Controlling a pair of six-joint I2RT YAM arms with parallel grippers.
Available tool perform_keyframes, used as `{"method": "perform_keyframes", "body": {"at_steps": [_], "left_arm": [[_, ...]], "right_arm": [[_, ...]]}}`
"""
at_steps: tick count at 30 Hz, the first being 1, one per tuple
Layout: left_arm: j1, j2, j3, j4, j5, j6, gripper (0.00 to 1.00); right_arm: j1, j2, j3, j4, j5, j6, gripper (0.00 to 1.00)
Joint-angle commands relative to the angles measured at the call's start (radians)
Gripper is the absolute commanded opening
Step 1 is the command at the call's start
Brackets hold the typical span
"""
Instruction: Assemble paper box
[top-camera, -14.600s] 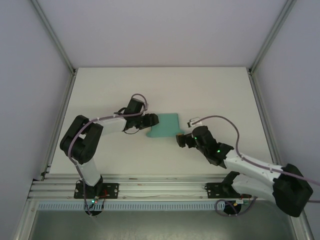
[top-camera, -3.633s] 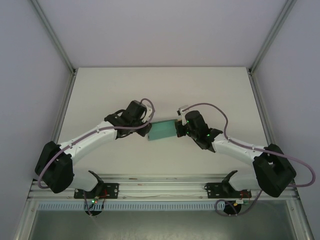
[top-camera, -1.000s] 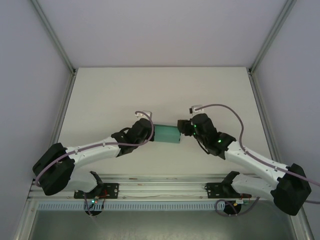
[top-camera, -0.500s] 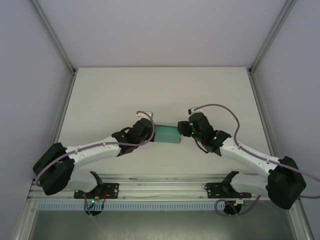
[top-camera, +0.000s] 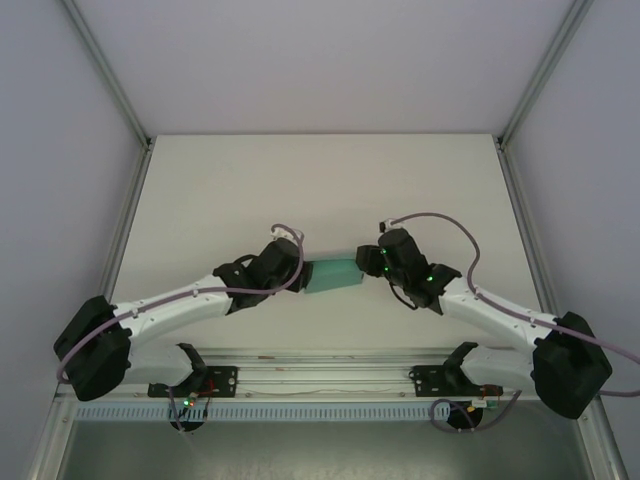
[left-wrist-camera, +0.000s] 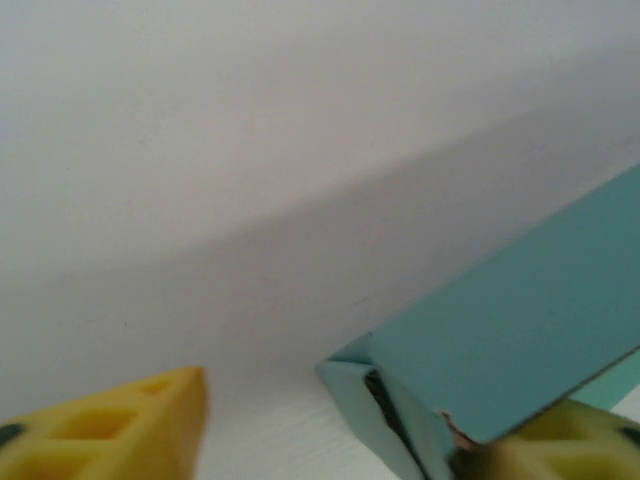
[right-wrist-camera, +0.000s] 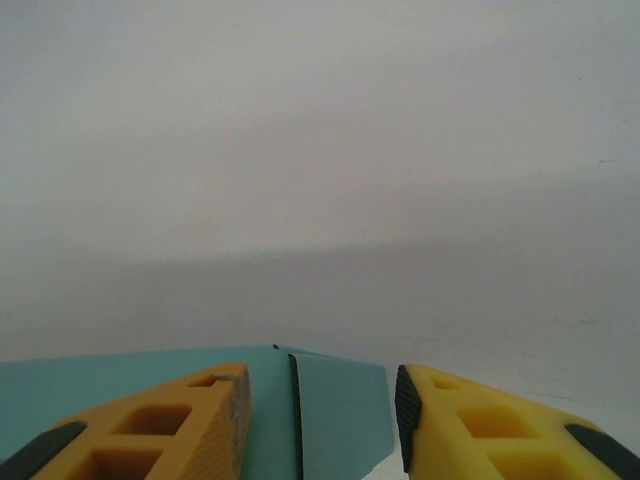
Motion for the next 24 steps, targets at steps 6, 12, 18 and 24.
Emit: {"method": "perform_keyframes", "body": {"at_steps": [6,12,18,24], "left_arm": [[-0.014,-0.057,0.081,-0.099,0.118,0.001,1.0],[-0.01,-0.048,0.127,-0.136,0.082,-0.071,1.0],[0.064,-0.051,0.099,-0.121,0.074,-0.175,0.99],[0.119,-0.056,0.003,-0.035,0.139,-0.202,0.92]], "right_arm": [[0.004,0.028,-0.057,-0.082,-0.014,0.028,0.42],[0.004,0.028,-0.07,-0.075,-0.023,0.035,0.42],[0.004,0.025,-0.083,-0.066,-0.023,0.038,0.42],[0.004,0.023,-0.091,-0.061,-0.026,0.042,0.42]]}}
